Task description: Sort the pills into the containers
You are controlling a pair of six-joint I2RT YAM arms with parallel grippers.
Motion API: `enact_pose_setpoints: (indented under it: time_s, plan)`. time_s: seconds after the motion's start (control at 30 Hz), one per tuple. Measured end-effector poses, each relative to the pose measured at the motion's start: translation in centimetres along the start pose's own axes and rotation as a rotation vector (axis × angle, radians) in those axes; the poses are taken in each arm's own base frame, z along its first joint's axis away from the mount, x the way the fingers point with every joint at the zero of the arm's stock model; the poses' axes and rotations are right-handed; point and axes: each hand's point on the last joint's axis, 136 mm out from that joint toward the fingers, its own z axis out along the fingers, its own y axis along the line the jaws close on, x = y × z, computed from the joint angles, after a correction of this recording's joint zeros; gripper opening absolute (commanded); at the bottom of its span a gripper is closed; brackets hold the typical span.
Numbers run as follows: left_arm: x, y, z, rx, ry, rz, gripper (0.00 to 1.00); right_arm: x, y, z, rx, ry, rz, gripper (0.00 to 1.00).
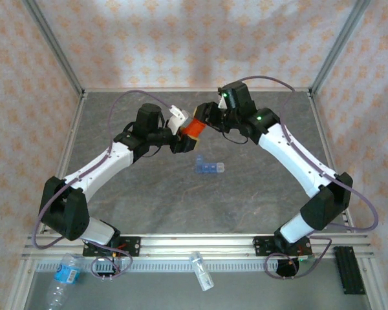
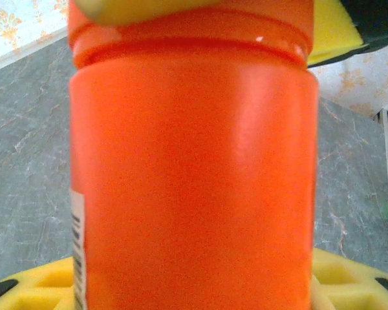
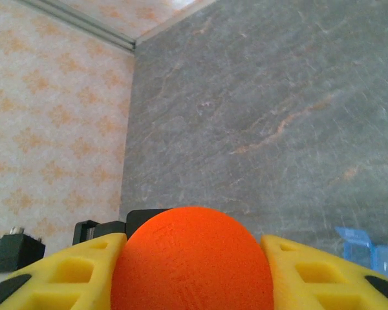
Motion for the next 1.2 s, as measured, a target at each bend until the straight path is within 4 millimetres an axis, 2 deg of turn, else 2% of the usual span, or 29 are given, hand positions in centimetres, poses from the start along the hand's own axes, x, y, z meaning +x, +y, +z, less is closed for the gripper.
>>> enact_pose_setpoints:
  time_s: [0.23, 0.33, 0.4, 0.47, 0.53, 0.67, 0.93, 1.2]
  plan:
    - [0.2, 0.1, -0.1, -0.001, 0.008, -0.005, 0.0, 0.3, 0.5, 0.1, -0.223, 0.049, -0.176, 0.44]
    - [0.2, 0.0, -0.1, 0.001, 0.007, 0.004, 0.0, 0.3, 0.7, 0.0, -0.265, 0.07, -0.211, 0.51]
    - [0.2, 0.0, -0.1, 0.002, 0.006, 0.006, 0.0, 0.4, 0.7, 0.0, -0.27, 0.073, -0.214, 0.76]
    - [0.1, -0.1, 0.0, 0.006, 0.004, 0.01, 0.0, 0.4, 0.9, -0.1, -0.271, 0.075, -0.205, 0.87]
    - [-0.1, 0.0, -0.2, 0.002, -0.002, 0.014, 0.0, 0.4, 0.6, -0.1, -0.251, 0.078, -0.175, 0.9]
    - [-0.3, 0.0, -0.2, 0.003, -0.011, 0.022, 0.0, -0.3, 0.4, -0.7, -0.188, 0.066, -0.102, 0.9]
    - [-0.3, 0.0, -0.1, 0.003, -0.011, 0.024, 0.0, -2.8, 1.7, -3.3, -0.068, -0.031, 0.025, 0.88]
    - [-0.3, 0.0, -0.1, 0.003, -0.01, 0.023, 0.0, -0.9, 0.6, -1.6, 0.026, 0.006, 0.086, 0.84]
